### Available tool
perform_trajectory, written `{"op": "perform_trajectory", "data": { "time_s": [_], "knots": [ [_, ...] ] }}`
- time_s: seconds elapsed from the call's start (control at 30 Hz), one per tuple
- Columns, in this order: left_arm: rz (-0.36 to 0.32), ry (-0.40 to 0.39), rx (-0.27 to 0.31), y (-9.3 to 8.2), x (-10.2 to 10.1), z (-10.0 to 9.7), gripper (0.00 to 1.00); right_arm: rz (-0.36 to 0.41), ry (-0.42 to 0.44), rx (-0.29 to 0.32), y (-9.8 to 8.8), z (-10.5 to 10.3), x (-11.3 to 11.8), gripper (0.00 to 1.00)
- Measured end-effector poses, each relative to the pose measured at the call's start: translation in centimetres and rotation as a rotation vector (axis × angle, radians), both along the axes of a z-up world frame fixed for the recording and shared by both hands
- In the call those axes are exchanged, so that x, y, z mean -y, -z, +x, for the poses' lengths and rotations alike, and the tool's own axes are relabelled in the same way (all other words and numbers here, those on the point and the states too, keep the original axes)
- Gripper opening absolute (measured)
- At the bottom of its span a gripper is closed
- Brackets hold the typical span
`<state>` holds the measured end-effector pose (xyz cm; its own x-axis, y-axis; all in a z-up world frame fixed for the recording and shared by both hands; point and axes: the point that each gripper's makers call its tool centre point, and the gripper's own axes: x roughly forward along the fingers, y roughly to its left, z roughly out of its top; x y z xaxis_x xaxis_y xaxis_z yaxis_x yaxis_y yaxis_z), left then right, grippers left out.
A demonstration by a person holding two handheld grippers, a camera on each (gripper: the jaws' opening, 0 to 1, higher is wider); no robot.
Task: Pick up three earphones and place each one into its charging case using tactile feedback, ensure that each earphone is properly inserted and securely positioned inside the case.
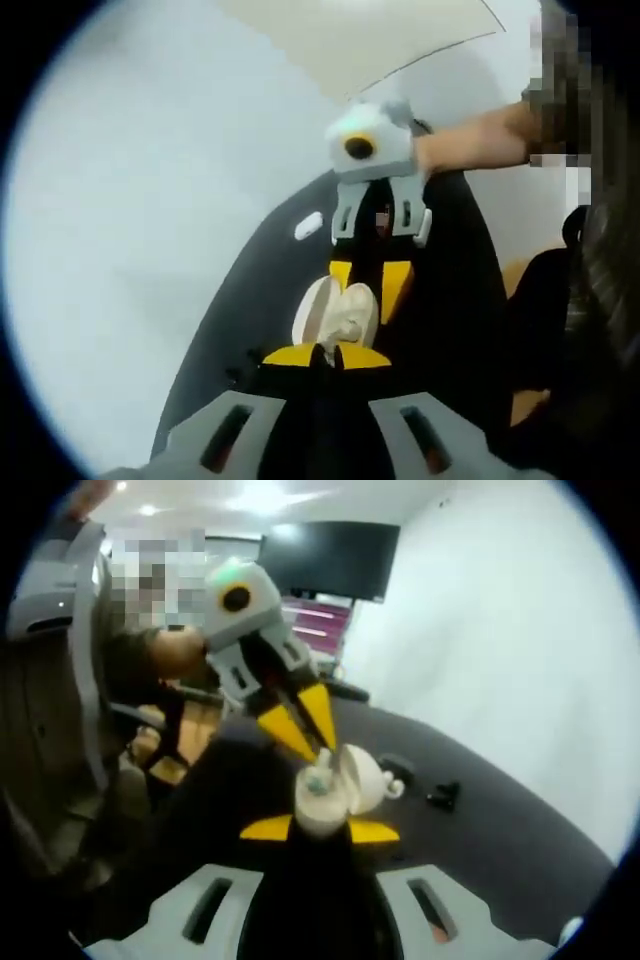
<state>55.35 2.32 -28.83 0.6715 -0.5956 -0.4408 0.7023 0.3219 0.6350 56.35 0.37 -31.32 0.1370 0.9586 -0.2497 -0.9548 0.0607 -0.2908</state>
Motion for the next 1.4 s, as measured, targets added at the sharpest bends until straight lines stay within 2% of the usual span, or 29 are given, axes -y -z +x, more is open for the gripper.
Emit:
{"op": "perform_trajectory", "data": {
  "time_s": [0.1,0.17,0.37,0.73,0.8,0.97,1.03,1.07,1.2,1.4],
  "knots": [
    [0.000,0.007,-0.013,-0.2,-0.1,-0.2,0.07,0.000,-0.001,-0.002,0.0,0.0,0.0,0.20],
    [-0.021,0.010,-0.036,-0.4,-0.1,-0.2,0.09,0.000,-0.001,-0.002,0.0,0.0,0.0,0.20],
    [-0.067,0.002,-0.056,-0.5,0.1,0.2,0.09,0.000,0.000,0.000,0.0,0.0,0.0,0.20],
    [-0.094,-0.020,-0.057,-0.9,-0.5,0.7,0.09,0.000,-0.001,0.000,0.1,0.0,0.0,0.20],
    [-0.106,-0.040,-0.087,-0.6,-0.7,0.7,0.07,0.000,0.000,0.002,0.1,0.0,0.0,0.20],
    [-0.231,-0.076,-0.211,-0.2,-0.4,0.6,0.05,0.000,0.000,0.003,0.1,0.0,0.0,0.20],
    [-0.294,-0.088,-0.288,0.0,-0.3,0.4,0.09,0.000,-0.001,0.004,0.1,0.0,0.0,0.20],
    [-0.312,-0.077,-0.306,0.0,-0.1,0.3,0.13,0.000,-0.001,0.004,0.1,0.0,0.0,0.20],
    [-0.320,-0.078,-0.289,0.0,-0.1,0.5,0.13,0.000,-0.001,0.005,0.1,0.1,0.0,0.20],
    [-0.369,-0.097,-0.307,-0.2,-0.4,1.0,0.07,0.000,-0.001,0.006,0.1,0.1,0.0,0.20]
  ]
}}
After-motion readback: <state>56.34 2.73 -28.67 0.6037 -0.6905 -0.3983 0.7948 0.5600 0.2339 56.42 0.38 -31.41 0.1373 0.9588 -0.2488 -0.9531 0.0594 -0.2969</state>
